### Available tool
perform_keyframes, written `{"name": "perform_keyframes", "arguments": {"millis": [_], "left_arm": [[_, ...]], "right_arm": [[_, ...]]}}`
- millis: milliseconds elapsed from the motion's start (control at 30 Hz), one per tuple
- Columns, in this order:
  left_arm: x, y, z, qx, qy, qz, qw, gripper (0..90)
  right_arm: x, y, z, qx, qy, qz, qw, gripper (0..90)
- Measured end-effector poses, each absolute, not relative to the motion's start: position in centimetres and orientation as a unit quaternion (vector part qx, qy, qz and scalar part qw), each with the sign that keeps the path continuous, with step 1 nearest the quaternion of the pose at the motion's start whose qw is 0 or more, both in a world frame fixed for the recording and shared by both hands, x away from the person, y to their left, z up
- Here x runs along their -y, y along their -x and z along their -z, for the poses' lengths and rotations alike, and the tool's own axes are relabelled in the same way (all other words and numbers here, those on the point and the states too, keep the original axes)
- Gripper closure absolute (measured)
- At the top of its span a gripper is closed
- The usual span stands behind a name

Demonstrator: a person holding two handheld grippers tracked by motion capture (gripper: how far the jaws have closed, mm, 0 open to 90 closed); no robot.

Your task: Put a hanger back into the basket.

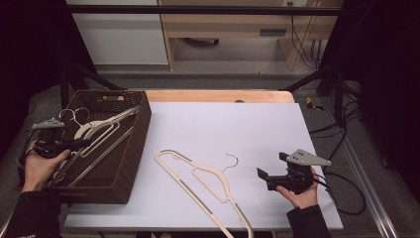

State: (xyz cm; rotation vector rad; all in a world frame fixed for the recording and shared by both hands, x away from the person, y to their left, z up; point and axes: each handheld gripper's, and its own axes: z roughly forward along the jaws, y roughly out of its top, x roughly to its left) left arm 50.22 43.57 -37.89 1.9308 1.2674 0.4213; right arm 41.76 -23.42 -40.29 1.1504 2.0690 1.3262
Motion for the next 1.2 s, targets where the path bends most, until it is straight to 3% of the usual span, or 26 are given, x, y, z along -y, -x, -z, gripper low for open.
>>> {"name": "perform_keyframes", "arguments": {"millis": [100, 333, 400, 467, 567, 867, 1200], "left_arm": [[-43.9, -49.8, 37.6, -0.513, -0.743, -0.182, 0.389, 75.0], [-43.7, -48.0, 36.0, -0.503, -0.708, -0.261, 0.422, 38.1], [-43.2, -47.6, 35.5, -0.495, -0.708, -0.265, 0.429, 31.4], [-42.5, -47.3, 35.2, -0.492, -0.705, -0.266, 0.436, 18.2], [-40.8, -46.6, 34.5, -0.479, -0.702, -0.27, 0.452, 9.1], [-36.3, -44.4, 33.1, -0.43, -0.691, -0.269, 0.515, 4.9], [-31.2, -43.2, 33.8, -0.382, -0.718, -0.242, 0.53, 2.4]], "right_arm": [[23.4, -41.8, 40.3, -0.745, -0.415, -0.477, 0.212, 3.7], [23.3, -41.7, 40.3, -0.746, -0.414, -0.477, 0.212, 3.5], [23.3, -41.7, 40.3, -0.745, -0.415, -0.479, 0.211, 3.5], [23.4, -41.7, 40.3, -0.745, -0.414, -0.478, 0.211, 3.5], [23.4, -41.7, 40.2, -0.743, -0.415, -0.48, 0.212, 3.5], [23.4, -41.6, 40.2, -0.746, -0.409, -0.484, 0.205, 3.7], [23.4, -41.5, 40.1, -0.747, -0.404, -0.49, 0.197, 4.3]]}}
